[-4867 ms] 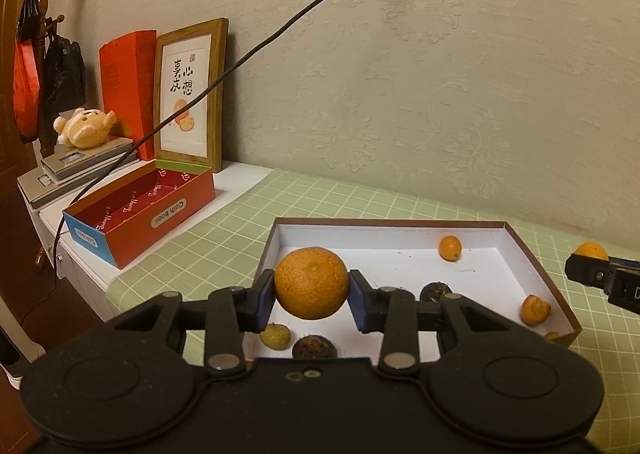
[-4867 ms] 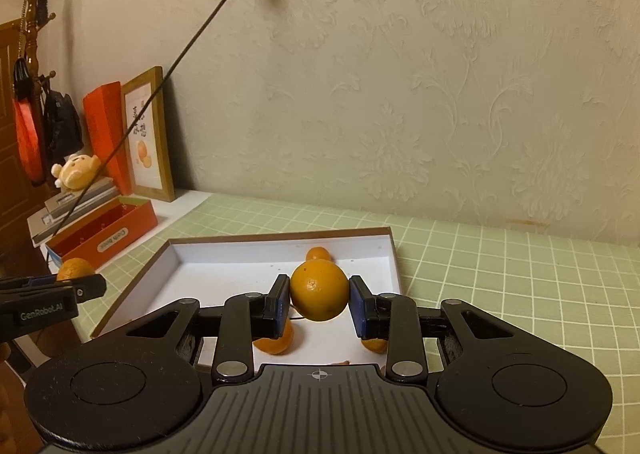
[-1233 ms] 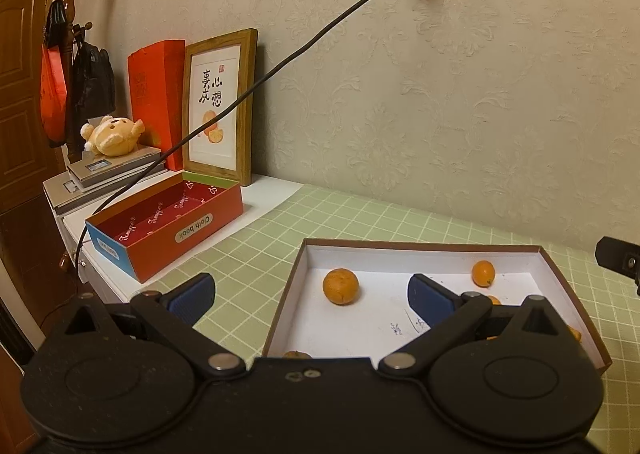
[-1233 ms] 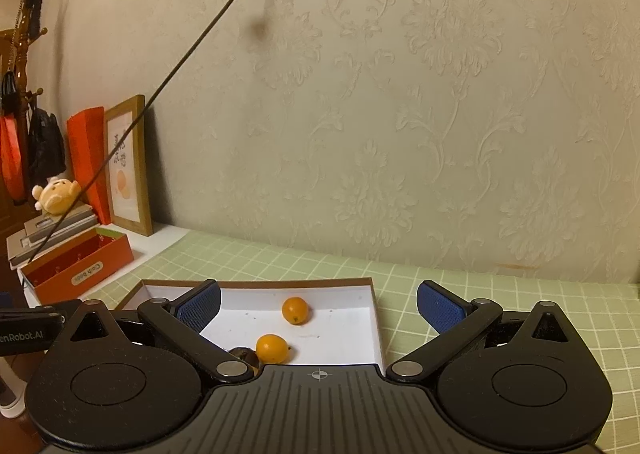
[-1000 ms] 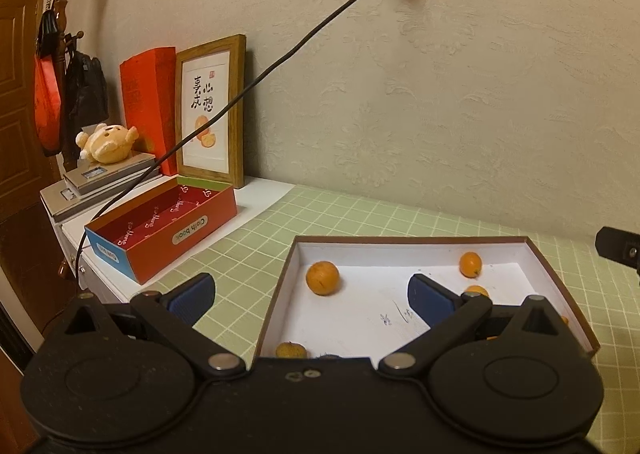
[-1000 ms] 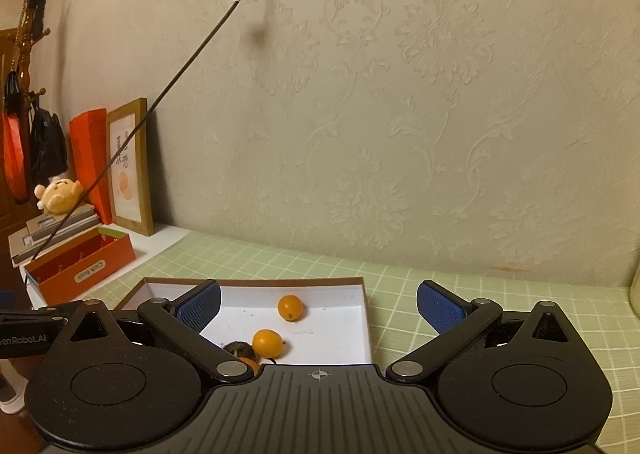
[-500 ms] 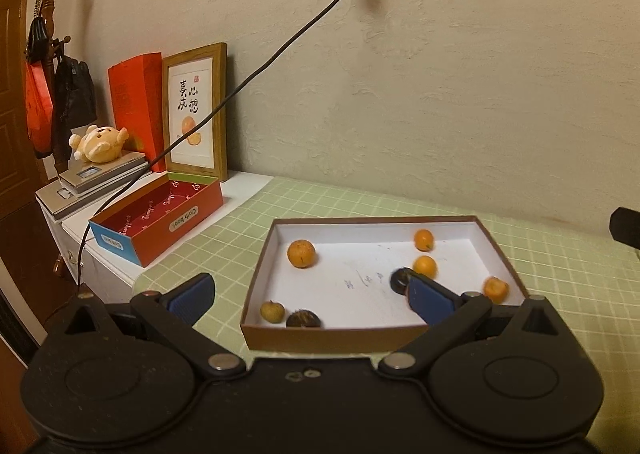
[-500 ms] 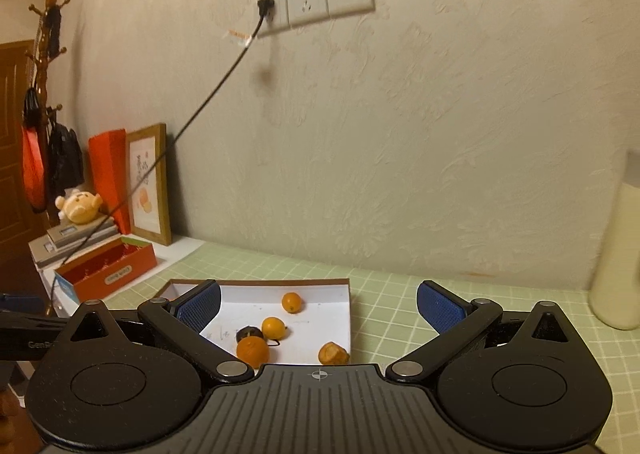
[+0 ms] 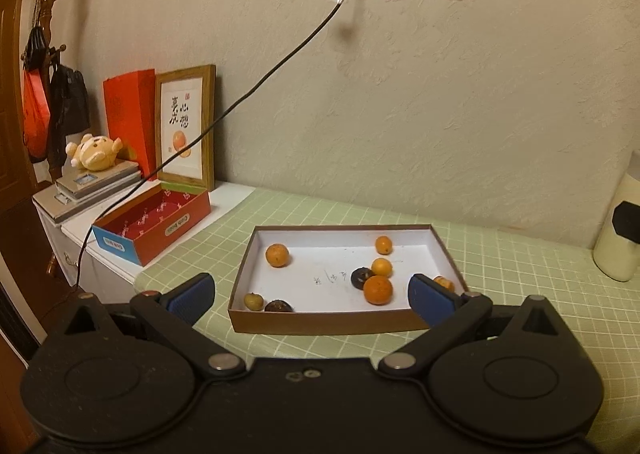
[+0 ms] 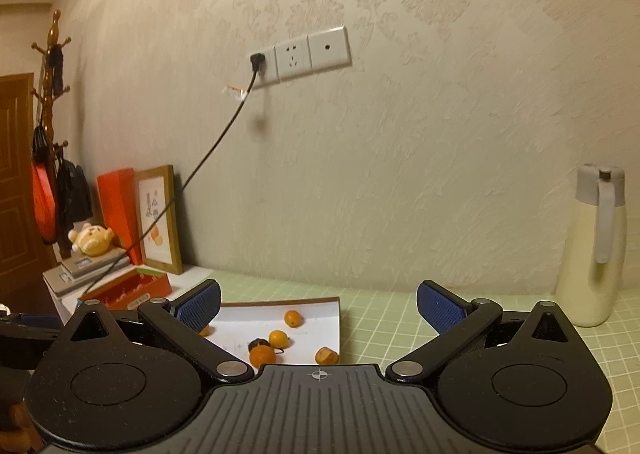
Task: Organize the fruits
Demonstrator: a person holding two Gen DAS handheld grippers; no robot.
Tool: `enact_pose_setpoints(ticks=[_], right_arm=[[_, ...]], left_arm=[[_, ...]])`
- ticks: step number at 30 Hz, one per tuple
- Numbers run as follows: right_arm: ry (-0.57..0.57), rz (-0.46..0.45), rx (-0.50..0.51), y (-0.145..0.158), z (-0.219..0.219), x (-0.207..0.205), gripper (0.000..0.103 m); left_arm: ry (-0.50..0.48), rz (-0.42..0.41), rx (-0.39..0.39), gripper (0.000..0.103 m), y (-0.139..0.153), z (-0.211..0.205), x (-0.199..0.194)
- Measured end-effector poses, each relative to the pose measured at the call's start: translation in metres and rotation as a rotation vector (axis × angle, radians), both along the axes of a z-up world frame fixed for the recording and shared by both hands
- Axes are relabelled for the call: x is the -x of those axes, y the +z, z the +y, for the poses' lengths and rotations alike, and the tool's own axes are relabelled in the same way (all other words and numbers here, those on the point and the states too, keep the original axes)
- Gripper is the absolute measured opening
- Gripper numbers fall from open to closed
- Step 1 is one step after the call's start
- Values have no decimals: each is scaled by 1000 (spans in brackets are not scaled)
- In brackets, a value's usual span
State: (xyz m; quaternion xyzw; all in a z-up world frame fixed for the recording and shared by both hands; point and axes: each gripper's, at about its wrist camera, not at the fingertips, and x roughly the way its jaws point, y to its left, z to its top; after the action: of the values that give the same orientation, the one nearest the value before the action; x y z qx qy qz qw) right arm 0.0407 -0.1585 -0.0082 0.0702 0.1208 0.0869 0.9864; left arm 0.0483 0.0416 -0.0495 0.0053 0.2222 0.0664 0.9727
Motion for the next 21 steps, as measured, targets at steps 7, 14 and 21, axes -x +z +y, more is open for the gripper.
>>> enact_pose_setpoints(ticks=[7, 14, 21], right_arm=[[-11, -8, -4, 11, -5, 17, 103], [-17, 10, -3, 22, -5, 24, 103], [-12, 11, -23, 25, -5, 23, 103]], left_arm=[[-24, -3, -15, 97, 8, -15, 11], [-31, 1, 21, 97, 19, -16, 22], [-15, 2, -9, 97, 25, -19, 21]])
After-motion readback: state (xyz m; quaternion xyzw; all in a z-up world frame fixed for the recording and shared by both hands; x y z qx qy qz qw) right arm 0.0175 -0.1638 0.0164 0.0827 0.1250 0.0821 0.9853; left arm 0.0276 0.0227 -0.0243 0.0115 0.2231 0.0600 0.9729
